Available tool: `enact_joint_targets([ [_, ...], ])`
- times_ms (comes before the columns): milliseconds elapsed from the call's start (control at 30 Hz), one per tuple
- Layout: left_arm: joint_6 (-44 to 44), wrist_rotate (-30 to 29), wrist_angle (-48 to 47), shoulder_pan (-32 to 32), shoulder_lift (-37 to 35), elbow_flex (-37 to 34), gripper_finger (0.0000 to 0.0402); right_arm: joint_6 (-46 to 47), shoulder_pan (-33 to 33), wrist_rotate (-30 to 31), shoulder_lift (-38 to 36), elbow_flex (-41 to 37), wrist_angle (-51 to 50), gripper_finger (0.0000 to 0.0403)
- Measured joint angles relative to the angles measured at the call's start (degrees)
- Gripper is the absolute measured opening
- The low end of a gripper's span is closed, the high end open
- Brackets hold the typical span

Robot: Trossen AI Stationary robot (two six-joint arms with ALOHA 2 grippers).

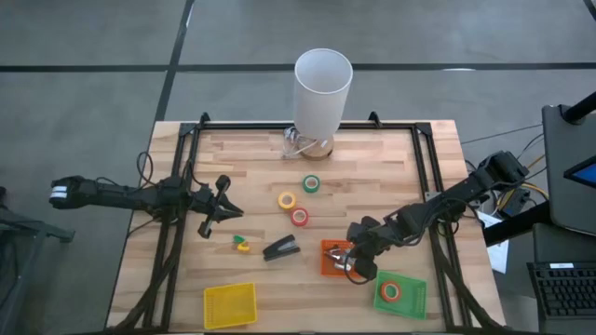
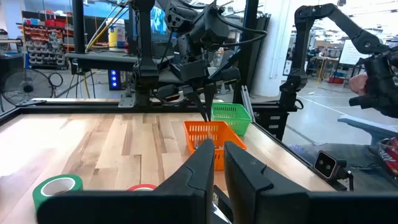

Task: Pick and place Stapler, Stapler remover, tape
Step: Put the light blue stapler remover into the orange basket, then put the green tape into the green basket

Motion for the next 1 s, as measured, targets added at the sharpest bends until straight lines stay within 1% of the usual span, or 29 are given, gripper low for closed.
enact_joint_targets([
  [267,0.0,0.0,0.0,0.0,0.0,0.0,0.0039,-0.35,-0.13,0.15,-0.35,0.0,0.26,0.0078],
  [433,0.0,-0.01,0.0,0.01,0.02,0.0,0.0039,-1.99,-0.13,2.02,-0.46,0.63,0.86,0.0095],
  [633,0.0,0.0,0.0,0.01,0.0,0.0,0.0039,-3.3,-0.15,5.69,-0.46,0.94,1.03,0.0102],
  [733,0.0,-0.01,0.0,-0.01,0.01,-0.01,0.0039,-4.76,-1.04,8.38,-0.33,0.94,2.86,0.0101],
  [1000,0.0,-0.02,0.0,0.01,0.02,0.02,0.0039,-9.05,-6.3,8.58,-0.33,0.94,7.93,0.0085],
])
